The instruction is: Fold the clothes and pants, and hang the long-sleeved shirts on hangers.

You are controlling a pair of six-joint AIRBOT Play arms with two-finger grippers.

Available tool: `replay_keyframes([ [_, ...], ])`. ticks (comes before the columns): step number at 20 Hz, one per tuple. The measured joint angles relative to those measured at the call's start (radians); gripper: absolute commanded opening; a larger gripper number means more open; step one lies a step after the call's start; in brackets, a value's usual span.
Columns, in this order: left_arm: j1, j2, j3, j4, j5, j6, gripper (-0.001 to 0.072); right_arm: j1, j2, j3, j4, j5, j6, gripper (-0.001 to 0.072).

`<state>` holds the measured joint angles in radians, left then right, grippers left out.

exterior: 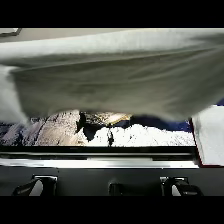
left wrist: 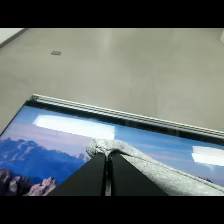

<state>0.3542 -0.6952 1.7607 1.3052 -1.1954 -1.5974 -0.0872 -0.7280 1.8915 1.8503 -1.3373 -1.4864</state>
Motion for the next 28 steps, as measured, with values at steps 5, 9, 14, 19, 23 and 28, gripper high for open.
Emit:
replay_keyframes([
  [5,-0.002,-0.130,0.005,0.013,-0.016,0.029,0.0014,0.001,-0.165,-0.006,-0.063,0.012,0.022,0.0033],
  [9,-0.048,-0.396,0.006,0.006,0.004,0.074,0.0014,0.001,-0.435,-0.029,-0.055,0.059,0.026,0.0034],
  [14,-0.161,-0.801,0.007,0.018,0.174,0.105,0.0014,0.013,-0.808,-0.037,-0.021,0.158,0.023,0.0034],
  [19,-0.237,-1.074,0.009,0.014,0.336,0.104,0.0015,0.050,-1.085,-0.037,-0.013,0.260,-0.002,0.0035],
  [23,-0.267,-1.182,0.010,0.004,0.357,0.101,0.0222,0.067,-1.199,-0.037,-0.003,0.292,0.006,0.0164],
  [28,-0.234,-1.186,0.060,-0.005,0.246,0.064,0.0458,0.065,-1.177,-0.018,-0.006,0.213,-0.024,0.0330],
])
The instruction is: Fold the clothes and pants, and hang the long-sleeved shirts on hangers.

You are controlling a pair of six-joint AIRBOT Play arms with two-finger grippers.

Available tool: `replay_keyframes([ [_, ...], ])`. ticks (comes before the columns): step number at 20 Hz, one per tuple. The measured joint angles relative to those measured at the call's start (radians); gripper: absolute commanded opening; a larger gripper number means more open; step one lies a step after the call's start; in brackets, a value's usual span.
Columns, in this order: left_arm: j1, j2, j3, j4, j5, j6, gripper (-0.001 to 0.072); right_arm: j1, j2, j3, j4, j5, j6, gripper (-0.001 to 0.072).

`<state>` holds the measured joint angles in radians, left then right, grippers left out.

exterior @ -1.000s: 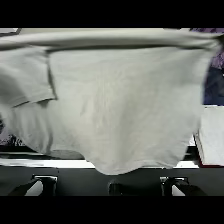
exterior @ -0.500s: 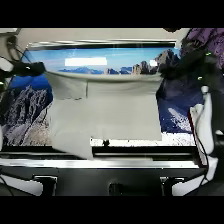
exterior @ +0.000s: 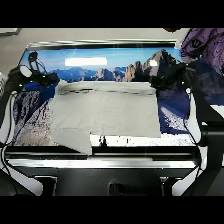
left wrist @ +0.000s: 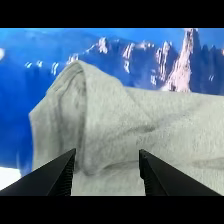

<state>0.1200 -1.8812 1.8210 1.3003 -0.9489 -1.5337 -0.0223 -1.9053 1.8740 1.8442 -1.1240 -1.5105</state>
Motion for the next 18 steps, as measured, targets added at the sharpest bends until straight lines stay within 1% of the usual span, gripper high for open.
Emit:
replay_keyframes([
  [4,0.122,0.080,0.020,0.010,-0.204,-0.005,0.0458,-0.100,0.141,-0.029,0.019,-0.113,-0.093,0.0337],
  [6,0.198,0.136,-0.008,-0.012,-0.289,0.007,0.0458,-0.192,0.230,-0.107,0.056,-0.157,-0.136,0.0349],
  [8,0.264,0.207,-0.085,-0.047,-0.341,0.021,0.0458,-0.286,0.329,-0.255,0.082,-0.188,-0.168,0.0431],
  [12,0.347,0.365,-0.335,-0.096,-0.368,0.035,0.0458,-0.389,0.495,-0.607,0.121,-0.224,-0.220,0.0433],
  [13,0.356,0.397,-0.395,-0.105,-0.363,0.036,0.0458,-0.400,0.521,-0.693,0.136,-0.227,-0.238,0.0451],
  [14,0.364,0.425,-0.451,-0.109,-0.356,0.038,0.0458,-0.408,0.538,-0.764,0.149,-0.227,-0.254,0.0477],
  [18,0.377,0.481,-0.581,-0.119,-0.339,0.042,0.0458,-0.423,0.563,-0.976,0.245,-0.177,-0.339,0.0484],
])
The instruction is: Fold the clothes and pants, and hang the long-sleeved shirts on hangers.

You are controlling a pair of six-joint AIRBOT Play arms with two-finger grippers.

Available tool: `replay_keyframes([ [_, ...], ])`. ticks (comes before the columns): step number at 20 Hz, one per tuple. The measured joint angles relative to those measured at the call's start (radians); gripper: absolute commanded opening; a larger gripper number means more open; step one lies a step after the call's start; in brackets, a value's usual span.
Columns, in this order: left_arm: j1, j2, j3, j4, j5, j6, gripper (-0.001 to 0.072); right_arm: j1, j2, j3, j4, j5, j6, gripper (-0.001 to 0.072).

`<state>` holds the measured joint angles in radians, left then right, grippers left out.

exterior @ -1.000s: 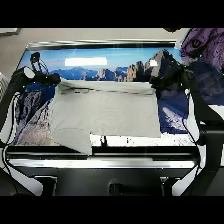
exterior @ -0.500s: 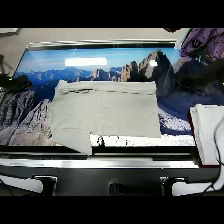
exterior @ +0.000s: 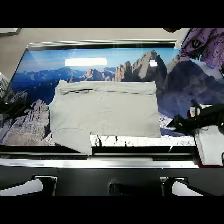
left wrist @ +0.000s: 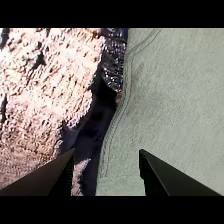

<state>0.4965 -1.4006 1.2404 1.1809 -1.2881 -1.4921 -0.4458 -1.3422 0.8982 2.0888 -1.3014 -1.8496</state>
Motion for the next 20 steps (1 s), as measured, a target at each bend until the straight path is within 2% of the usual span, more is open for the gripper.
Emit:
replay_keyframes([
  [4,0.005,0.015,-0.038,-0.003,0.018,0.000,0.0458,-0.004,-0.038,-0.103,0.075,0.033,-0.066,0.0483],
  [11,0.005,0.019,-0.050,-0.003,0.031,0.000,0.0459,-0.004,-0.107,-0.156,0.196,0.045,-0.134,0.0461],
  [15,0.006,0.020,-0.053,-0.003,0.032,-0.015,0.0470,-0.004,-0.135,-0.161,0.214,0.082,-0.148,0.0064],
  [16,0.006,0.021,-0.057,-0.004,0.034,-0.016,0.0470,-0.005,-0.139,-0.162,0.220,0.088,-0.151,0.0034],
  [20,0.011,0.040,-0.138,-0.021,0.056,0.014,0.0469,-0.004,-0.143,-0.163,0.229,0.090,-0.167,0.0033],
])
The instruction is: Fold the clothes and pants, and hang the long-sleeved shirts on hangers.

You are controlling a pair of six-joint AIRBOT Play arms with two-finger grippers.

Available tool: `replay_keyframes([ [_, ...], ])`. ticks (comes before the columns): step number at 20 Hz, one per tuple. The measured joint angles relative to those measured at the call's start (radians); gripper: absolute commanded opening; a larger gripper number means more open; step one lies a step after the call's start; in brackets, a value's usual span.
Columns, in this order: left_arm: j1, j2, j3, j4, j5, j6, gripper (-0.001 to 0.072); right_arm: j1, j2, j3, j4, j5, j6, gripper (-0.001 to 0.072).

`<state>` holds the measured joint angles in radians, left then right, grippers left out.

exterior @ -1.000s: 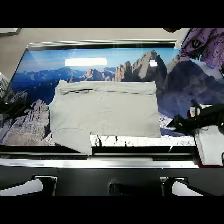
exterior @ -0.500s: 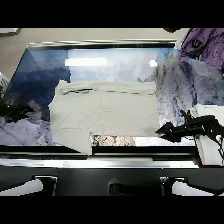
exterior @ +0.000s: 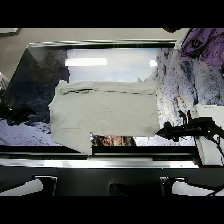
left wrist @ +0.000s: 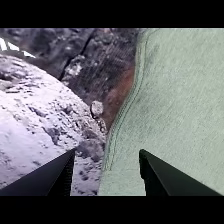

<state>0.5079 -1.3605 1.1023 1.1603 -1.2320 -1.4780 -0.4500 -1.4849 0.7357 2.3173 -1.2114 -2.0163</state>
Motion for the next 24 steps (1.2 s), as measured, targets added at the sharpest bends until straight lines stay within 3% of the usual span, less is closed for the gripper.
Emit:
replay_keyframes([
  [9,0.035,0.024,-0.267,-0.220,0.058,0.212,0.0469,0.001,0.037,-0.001,-0.013,-0.001,-0.025,0.0032],
  [21,0.021,0.011,-0.408,-0.296,0.127,0.268,0.0450,0.000,0.047,-0.001,0.000,-0.029,0.020,0.0032],
  [22,0.013,0.005,-0.409,-0.300,0.132,0.270,0.0435,0.000,0.048,-0.001,0.000,-0.035,0.020,0.0031],
  [23,0.003,-0.001,-0.410,-0.304,0.140,0.271,0.0314,0.000,0.052,-0.001,0.001,-0.038,0.020,0.0031],
  [24,-0.008,-0.008,-0.412,-0.304,0.154,0.272,0.0136,0.000,0.058,-0.001,0.002,-0.039,0.021,0.0031],
])
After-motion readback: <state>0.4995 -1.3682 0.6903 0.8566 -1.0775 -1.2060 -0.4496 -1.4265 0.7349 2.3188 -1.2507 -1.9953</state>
